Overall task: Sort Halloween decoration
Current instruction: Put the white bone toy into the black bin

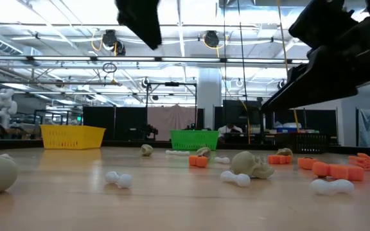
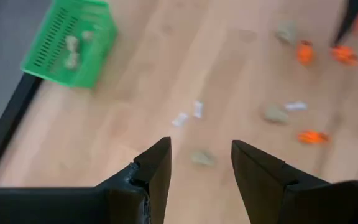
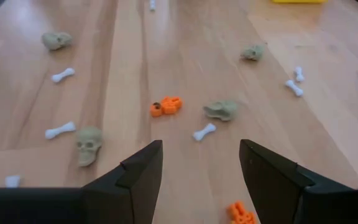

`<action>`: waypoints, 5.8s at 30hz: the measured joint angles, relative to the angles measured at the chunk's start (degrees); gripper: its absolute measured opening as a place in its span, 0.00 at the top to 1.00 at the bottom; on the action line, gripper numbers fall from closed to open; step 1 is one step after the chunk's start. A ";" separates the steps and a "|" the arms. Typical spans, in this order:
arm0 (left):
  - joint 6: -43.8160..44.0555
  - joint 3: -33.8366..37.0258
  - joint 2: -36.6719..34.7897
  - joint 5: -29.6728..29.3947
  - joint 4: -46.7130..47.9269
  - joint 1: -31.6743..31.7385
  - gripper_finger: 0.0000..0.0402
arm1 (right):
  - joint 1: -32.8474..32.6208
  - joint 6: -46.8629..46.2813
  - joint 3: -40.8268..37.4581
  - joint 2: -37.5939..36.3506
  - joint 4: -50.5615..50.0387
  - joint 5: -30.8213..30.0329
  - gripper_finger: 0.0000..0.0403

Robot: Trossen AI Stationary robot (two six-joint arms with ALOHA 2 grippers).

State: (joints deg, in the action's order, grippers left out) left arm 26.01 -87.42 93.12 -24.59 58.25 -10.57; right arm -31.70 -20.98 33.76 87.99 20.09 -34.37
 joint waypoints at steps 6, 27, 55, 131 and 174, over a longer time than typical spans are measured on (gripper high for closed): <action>16.79 -0.02 0.86 -4.78 6.71 -12.05 0.58 | -1.86 -1.32 0.00 0.00 0.68 -0.03 0.51; 37.03 17.88 10.93 -27.56 -4.14 -31.99 0.58 | -3.67 -16.08 6.13 -0.63 -19.60 10.05 0.51; 45.01 24.59 11.55 -30.97 -11.86 -34.14 0.58 | -6.80 -12.88 22.05 5.75 -50.30 25.62 0.39; 42.31 24.59 11.55 -31.63 -11.43 -32.41 0.58 | -3.71 -13.26 21.99 12.74 -48.71 30.16 0.76; 42.22 24.59 11.55 -31.20 -11.47 -32.48 0.58 | -9.20 4.74 10.24 -14.03 -28.19 2.65 0.78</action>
State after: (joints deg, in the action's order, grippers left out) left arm 68.23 -62.83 104.66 -55.79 46.78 -43.05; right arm -40.91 -16.24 44.00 73.95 -8.10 -31.72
